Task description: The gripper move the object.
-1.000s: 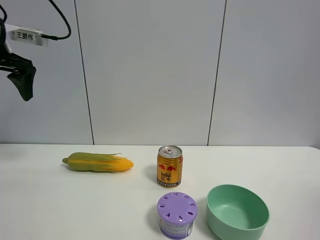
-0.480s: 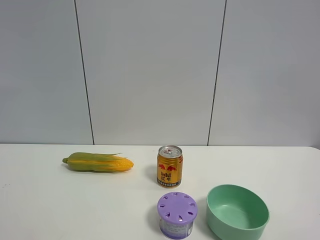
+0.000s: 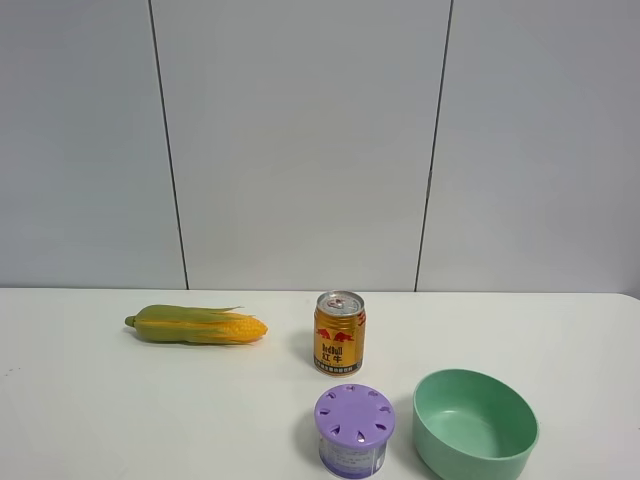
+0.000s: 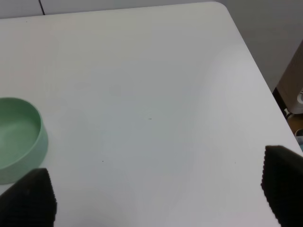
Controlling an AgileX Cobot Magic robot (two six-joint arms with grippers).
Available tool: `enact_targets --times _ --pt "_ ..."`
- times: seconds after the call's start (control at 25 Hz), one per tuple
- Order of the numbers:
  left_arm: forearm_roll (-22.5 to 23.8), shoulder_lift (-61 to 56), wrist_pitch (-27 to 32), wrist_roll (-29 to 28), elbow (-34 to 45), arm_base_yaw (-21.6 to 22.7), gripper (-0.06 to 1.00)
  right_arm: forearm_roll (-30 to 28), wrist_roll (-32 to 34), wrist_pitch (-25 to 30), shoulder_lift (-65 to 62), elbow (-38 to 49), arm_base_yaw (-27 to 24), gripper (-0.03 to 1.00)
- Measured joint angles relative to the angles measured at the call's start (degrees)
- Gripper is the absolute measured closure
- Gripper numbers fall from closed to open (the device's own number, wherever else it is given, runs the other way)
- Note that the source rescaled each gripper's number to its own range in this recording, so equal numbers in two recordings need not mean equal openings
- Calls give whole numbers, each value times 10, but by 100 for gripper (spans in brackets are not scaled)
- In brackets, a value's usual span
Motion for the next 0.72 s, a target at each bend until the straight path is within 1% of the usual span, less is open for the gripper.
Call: enact_targets --times 0.08,0.16,0.28,0.56,0.72 --pt "-1 -12 21 0 0 -9 -5 0 0 0 0 0 0 -3" --pt "11 -24 44 0 2 -19 -5 0 0 0 0 0 0 -3" --pt "23 -48 49 -1 14 -28 -5 0 0 0 0 0 0 -3" --pt "24 -130 62 -2 62 -29 -5 0 0 0 0 0 0 -3" --pt "24 -173 61 6 73 -30 -5 0 0 0 0 0 0 -3"
